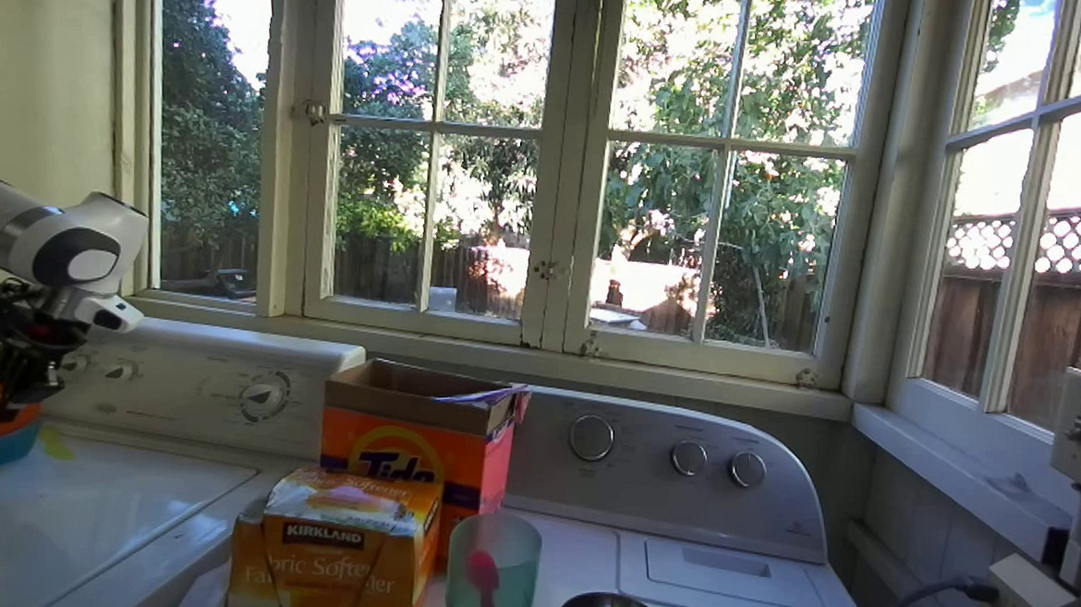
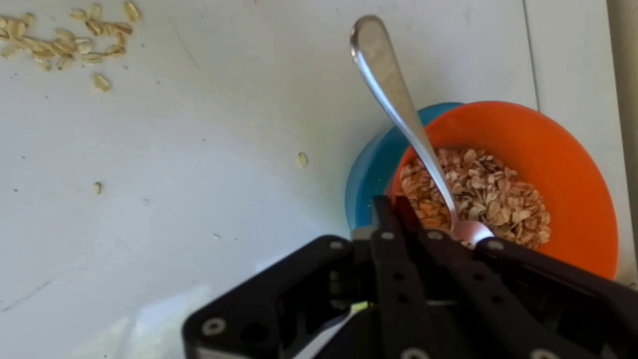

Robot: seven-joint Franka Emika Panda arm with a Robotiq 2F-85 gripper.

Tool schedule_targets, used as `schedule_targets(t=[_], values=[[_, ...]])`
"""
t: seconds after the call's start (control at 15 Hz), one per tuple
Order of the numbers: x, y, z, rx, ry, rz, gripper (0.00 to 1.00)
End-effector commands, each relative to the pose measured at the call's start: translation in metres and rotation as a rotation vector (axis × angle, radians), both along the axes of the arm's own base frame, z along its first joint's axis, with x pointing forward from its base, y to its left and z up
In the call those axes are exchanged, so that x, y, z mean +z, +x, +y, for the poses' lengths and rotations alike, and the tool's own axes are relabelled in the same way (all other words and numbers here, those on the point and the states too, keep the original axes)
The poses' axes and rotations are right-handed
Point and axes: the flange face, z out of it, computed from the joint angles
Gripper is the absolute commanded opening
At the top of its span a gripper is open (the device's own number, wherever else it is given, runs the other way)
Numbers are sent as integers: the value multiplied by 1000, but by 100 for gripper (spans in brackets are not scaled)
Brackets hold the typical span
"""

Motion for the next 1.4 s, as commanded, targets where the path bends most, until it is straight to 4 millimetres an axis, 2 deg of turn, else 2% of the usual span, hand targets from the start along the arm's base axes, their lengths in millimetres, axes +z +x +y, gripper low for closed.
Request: schedule_targets(t=[0.0,0.33,0.4,0.53,0.8,1.07,1.2,1.27,1.33], values=[[-6,-1,-1,-9,-9,19,1],[-15,-4,2,-5,-19,36,1],[-16,-5,2,-5,-26,49,28],[-17,-7,2,-4,-34,57,34],[-15,-9,0,3,-66,65,65],[-24,-13,2,14,-79,81,95],[-28,-14,6,11,-71,83,100],[-31,-16,7,12,-72,89,100],[-34,-17,9,13,-75,93,95]])
